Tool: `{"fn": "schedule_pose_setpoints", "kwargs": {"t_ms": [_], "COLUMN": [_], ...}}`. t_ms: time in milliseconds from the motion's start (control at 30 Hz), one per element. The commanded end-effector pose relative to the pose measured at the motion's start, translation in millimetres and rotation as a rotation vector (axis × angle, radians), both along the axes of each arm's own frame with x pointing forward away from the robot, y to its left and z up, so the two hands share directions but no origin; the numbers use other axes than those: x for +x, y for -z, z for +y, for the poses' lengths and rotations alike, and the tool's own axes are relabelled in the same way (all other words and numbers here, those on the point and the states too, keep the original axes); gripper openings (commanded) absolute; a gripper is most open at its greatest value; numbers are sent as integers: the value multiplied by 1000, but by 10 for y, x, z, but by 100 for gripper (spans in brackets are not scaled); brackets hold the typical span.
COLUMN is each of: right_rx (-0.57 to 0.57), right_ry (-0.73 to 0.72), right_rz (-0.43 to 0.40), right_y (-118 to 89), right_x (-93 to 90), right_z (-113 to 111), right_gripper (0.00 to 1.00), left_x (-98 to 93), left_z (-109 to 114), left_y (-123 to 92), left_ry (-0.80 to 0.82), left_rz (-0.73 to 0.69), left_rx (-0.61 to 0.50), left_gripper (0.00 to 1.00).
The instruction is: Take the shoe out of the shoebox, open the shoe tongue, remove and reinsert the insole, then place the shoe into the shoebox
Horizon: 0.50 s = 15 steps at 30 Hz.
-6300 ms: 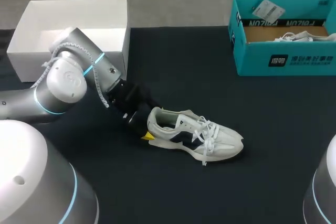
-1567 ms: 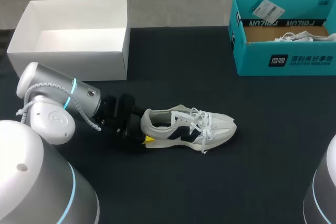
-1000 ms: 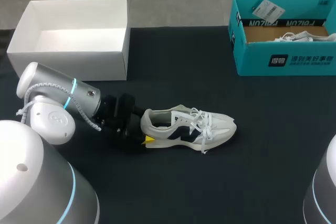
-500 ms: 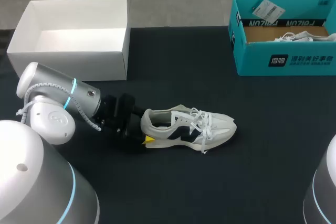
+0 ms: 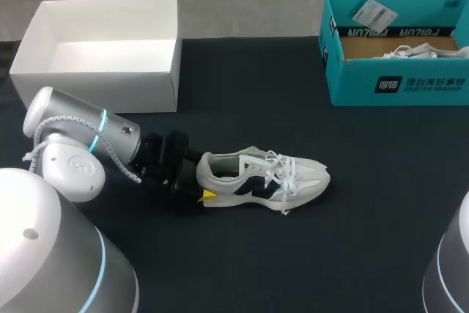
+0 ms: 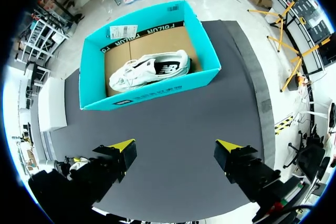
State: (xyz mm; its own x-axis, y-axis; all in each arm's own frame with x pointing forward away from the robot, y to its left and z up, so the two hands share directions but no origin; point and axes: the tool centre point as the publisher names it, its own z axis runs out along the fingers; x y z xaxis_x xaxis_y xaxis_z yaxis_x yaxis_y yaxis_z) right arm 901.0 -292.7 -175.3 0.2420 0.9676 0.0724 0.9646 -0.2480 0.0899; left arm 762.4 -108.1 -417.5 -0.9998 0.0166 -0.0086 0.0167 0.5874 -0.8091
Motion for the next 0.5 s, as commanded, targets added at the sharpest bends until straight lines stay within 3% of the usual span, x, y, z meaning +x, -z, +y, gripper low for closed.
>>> {"fn": "schedule_pose_setpoints", "kwargs": {"t_ms": [33,500], "right_rx": [-20,-32], "right_ry": [-12,-40], "right_rz": [-39,-4], "right_y": [82,418], "right_x": [-252,-573], "right_z": [272,885], "right_gripper": [100,100], "left_x": [-11,-11], "left_z": [-9,-9], "left_y": [-2,-2], "left_ry": [-3,-3], "left_rz": [-2,-2], "left_rx": [2,2], "left_gripper": [0,0]}}
